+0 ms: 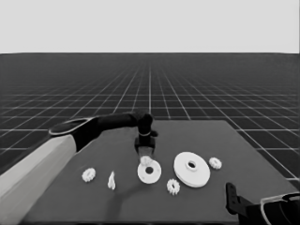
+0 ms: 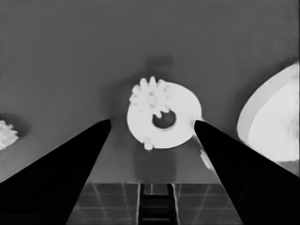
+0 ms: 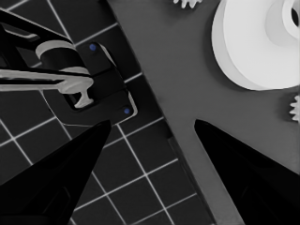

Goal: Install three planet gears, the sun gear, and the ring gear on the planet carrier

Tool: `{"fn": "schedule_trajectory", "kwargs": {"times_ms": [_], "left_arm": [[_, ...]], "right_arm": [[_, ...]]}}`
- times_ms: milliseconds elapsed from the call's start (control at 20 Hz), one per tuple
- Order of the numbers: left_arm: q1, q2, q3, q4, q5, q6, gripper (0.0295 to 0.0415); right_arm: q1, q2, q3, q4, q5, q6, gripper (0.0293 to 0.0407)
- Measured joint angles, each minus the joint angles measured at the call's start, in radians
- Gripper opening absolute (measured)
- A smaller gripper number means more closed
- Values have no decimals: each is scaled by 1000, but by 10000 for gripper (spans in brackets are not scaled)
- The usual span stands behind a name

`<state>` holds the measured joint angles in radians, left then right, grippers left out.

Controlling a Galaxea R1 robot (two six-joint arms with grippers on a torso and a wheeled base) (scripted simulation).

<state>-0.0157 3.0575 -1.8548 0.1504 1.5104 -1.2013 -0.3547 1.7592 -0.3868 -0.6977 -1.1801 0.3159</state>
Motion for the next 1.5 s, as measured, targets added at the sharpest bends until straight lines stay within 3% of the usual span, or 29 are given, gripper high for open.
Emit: {"fn": "schedule_trajectory", "kwargs": {"times_ms": [200,250,300,450,700,750,850,1200,1300,1500], "left_arm": [[-5,0,1,-5,2,0,385],[4,-274,458,11,13,-114,385],[12,-554,647,15,5,-61,385],[19,-821,640,5,-37,175,385],[20,-860,608,-2,-50,249,385],[104,-843,571,71,-106,261,385],[193,-814,511,132,-162,279,385],[231,-794,471,158,-193,291,385],[232,-794,470,159,-193,291,314],[231,-794,470,159,-193,291,313]], "right_arm": [[0,0,0,0,0,0,385],[0,0,0,0,0,0,385],[0,0,0,0,0,0,385],[0,0,0,0,0,0,385],[0,0,0,0,0,0,385],[0,0,0,0,0,0,385],[0,0,0,0,0,0,385],[0,0,0,0,0,0,385],[0,0,0,0,0,0,385],[0,0,0,0,0,0,385]]}}
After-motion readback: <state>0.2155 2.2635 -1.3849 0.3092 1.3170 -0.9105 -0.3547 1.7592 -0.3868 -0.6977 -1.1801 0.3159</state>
